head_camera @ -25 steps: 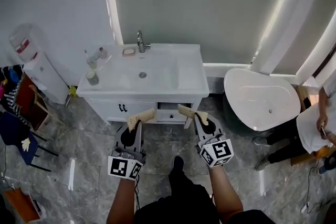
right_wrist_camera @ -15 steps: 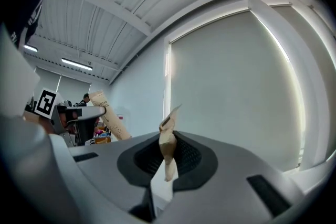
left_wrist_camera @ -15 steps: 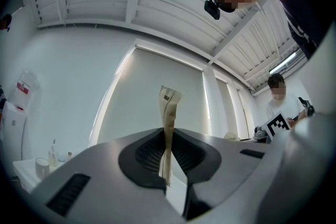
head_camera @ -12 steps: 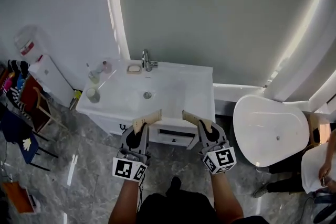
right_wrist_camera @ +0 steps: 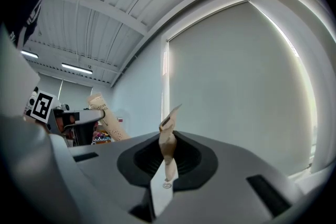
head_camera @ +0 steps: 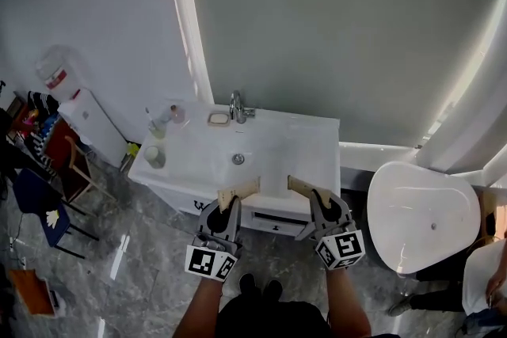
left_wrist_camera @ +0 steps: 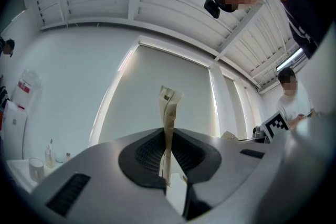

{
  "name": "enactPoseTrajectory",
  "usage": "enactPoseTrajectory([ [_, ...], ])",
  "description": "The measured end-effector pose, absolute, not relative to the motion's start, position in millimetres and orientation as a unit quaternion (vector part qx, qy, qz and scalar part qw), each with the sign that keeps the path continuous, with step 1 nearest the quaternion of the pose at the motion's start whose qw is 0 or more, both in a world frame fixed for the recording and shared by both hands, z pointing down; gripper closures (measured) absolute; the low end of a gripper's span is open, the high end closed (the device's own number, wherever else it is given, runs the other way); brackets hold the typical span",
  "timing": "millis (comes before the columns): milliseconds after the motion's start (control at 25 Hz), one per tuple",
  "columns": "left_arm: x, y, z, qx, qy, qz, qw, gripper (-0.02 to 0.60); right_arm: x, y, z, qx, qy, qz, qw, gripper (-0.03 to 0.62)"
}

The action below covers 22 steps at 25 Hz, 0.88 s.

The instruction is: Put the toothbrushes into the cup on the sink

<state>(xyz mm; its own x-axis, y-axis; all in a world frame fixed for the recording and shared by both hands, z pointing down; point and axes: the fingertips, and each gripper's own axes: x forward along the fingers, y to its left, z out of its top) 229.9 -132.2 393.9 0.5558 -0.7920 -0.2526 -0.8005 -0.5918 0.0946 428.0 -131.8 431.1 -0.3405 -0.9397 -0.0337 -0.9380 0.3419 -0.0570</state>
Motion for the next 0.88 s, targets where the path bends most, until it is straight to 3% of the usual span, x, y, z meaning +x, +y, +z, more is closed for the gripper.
enactPoseTrajectory([
  [520, 190.6, -142.3, 382.9, -0.863, 0.485, 0.136, 0.041, 0.526, 401.6, -158.1, 438.2, -0.554, 0.832, -0.014, 0.032, 0.546],
  [880, 106.6, -181.3, 391.2, -0.854, 0.498, 0.145, 0.049, 0.526, 339.7, -197.1, 455.2, -0.558, 0.829, -0.015, 0.025, 0.546],
])
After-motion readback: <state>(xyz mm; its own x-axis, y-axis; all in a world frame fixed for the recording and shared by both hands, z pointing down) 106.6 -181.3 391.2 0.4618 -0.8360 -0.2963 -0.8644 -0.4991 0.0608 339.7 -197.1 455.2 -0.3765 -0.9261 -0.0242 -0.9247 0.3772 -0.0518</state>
